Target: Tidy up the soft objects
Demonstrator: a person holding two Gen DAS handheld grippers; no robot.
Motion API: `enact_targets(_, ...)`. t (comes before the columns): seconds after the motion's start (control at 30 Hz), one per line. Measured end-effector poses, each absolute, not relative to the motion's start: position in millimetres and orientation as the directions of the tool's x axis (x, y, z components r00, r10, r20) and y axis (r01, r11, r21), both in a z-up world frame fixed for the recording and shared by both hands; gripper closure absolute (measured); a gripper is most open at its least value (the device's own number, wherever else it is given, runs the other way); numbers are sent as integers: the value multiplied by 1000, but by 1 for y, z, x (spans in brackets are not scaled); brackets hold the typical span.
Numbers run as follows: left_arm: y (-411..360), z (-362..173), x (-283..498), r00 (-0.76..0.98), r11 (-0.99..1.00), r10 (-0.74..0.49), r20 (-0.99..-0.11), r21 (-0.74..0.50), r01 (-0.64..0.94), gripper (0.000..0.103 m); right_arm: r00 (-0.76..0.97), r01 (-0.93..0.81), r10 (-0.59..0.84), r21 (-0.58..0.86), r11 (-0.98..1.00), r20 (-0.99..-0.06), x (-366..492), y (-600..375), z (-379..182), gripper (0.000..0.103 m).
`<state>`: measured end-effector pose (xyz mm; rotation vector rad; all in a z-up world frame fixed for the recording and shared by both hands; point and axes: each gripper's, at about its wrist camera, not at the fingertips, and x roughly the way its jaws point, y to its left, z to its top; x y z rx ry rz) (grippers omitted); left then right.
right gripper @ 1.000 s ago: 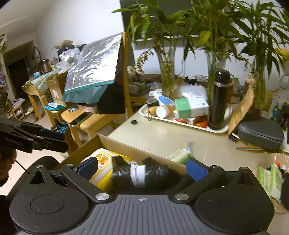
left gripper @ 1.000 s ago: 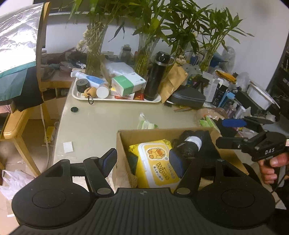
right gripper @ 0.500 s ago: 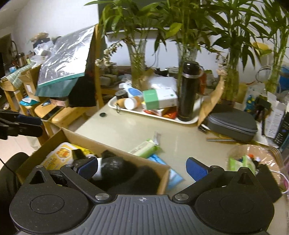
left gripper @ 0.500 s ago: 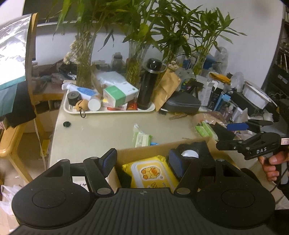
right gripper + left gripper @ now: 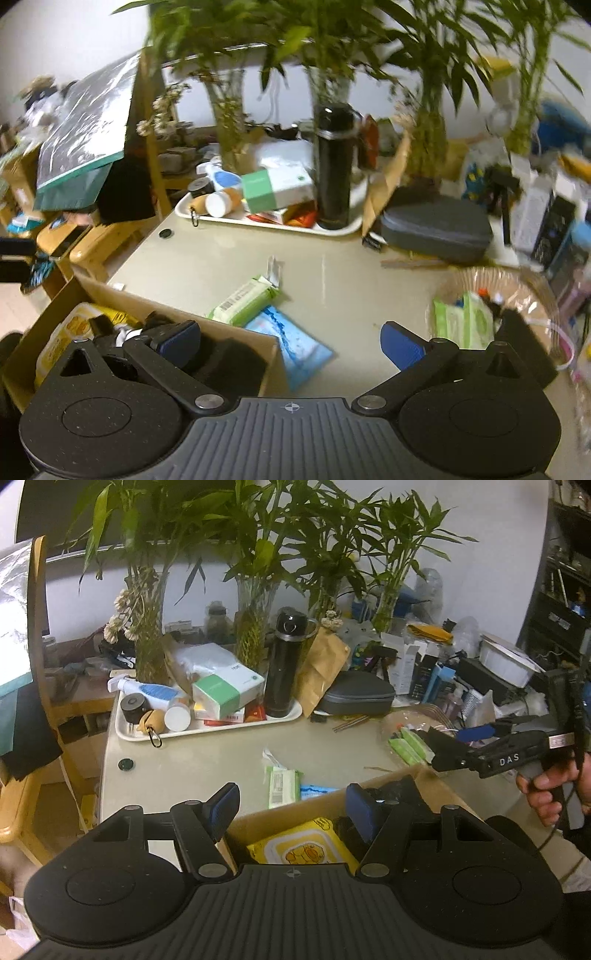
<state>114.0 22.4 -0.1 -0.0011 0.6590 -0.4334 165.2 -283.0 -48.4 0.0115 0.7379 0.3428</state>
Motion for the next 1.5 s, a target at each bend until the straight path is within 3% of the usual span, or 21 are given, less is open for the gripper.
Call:
enact_targets(0.47,22,-4,141,690,902,-409,-597,-152,403,41,676,-305,330,157,939,-659,180,-288,-52,0)
enact_targets(0.9,5,-15,184,616,880,-416,-668,-126,457,40,673,-295,307,137,946,-673,197,-294,-56,0)
enact_targets(1.5,-9,-46,268,464,859,-441,-768,-213,465,40,659,-280,305,151,948,-688,212,-306,-79,0)
